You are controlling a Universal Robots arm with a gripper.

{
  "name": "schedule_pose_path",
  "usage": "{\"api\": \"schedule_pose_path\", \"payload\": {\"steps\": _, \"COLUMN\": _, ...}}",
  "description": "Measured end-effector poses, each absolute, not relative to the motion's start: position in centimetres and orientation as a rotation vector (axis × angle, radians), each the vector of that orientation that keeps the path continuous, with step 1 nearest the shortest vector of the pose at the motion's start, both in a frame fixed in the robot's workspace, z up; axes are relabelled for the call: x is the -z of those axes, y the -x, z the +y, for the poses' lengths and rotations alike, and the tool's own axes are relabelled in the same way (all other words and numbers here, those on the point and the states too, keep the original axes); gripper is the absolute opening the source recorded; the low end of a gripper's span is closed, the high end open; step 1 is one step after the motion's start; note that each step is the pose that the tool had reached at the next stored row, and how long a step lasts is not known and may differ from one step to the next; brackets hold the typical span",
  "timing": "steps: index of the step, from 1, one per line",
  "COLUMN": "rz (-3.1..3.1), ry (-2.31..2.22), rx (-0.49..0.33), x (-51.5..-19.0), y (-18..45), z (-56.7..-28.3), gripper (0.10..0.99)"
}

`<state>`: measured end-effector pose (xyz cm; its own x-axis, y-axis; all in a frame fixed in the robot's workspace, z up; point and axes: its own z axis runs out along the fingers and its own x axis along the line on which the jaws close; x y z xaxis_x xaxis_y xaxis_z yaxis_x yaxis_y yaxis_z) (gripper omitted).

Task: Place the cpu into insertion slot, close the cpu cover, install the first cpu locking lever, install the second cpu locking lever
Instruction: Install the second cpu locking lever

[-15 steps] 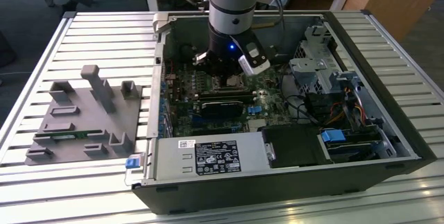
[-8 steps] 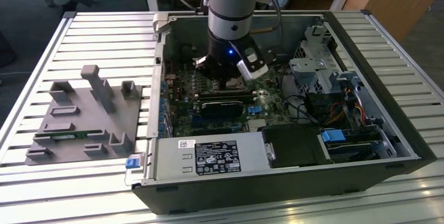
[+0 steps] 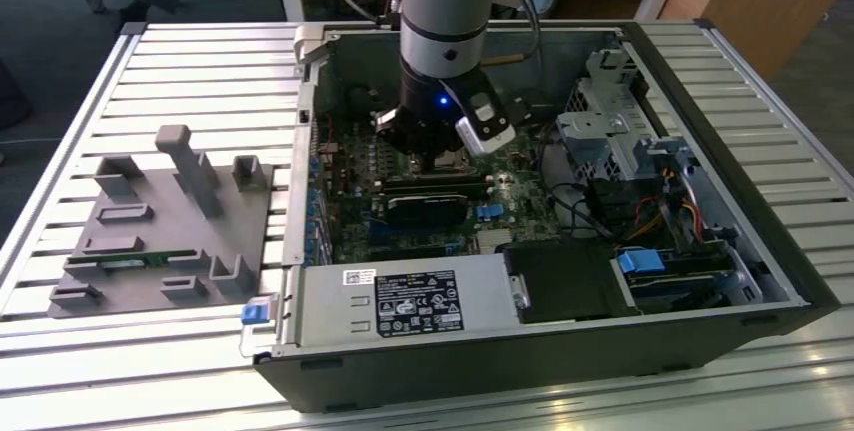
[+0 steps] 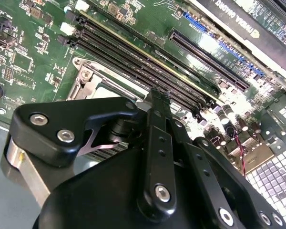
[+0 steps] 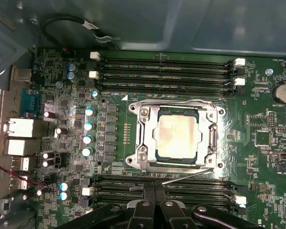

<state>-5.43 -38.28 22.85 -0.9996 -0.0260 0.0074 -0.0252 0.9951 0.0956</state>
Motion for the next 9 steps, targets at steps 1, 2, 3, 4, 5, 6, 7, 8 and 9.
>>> {"api": "schedule_pose_path", "payload": {"steps": 1, "rz": -3.129, "ry": -0.04, "rx": 0.15, "x": -22.84, "y": 5.43, "z": -38.28, "gripper": 0.106}}
{"api": "schedule_pose_path", "payload": {"steps": 2, "rz": -3.129, "ry": -0.04, "rx": 0.15, "x": -22.84, "y": 5.43, "z": -38.28, "gripper": 0.106}}
{"api": "schedule_pose_path", "payload": {"steps": 3, "rz": -3.129, "ry": -0.04, "rx": 0.15, "x": -22.83, "y": 5.43, "z": -38.28, "gripper": 0.106}}
{"api": "schedule_pose_path", "payload": {"steps": 4, "rz": -3.129, "ry": -0.04, "rx": 0.153, "x": -22.82, "y": 5.44, "z": -38.29, "gripper": 0.106}}
{"api": "schedule_pose_path", "payload": {"steps": 5, "rz": -3.129, "ry": -0.04, "rx": 0.157, "x": -22.81, "y": 5.43, "z": -38.32, "gripper": 0.106}}
{"api": "schedule_pose_path", "payload": {"steps": 6, "rz": -3.129, "ry": -0.04, "rx": 0.16, "x": -22.81, "y": 5.43, "z": -38.35, "gripper": 0.106}}
{"api": "schedule_pose_path", "payload": {"steps": 7, "rz": -3.129, "ry": -0.04, "rx": 0.167, "x": -22.8, "y": 5.43, "z": -38.39, "gripper": 0.106}}
{"api": "schedule_pose_path", "payload": {"steps": 8, "rz": -3.128, "ry": -0.04, "rx": 0.177, "x": -22.8, "y": 5.43, "z": -38.44, "gripper": 0.106}}
{"api": "schedule_pose_path", "payload": {"steps": 9, "rz": -3.127, "ry": -0.04, "rx": 0.186, "x": -22.78, "y": 5.43, "z": -38.49, "gripper": 0.106}}
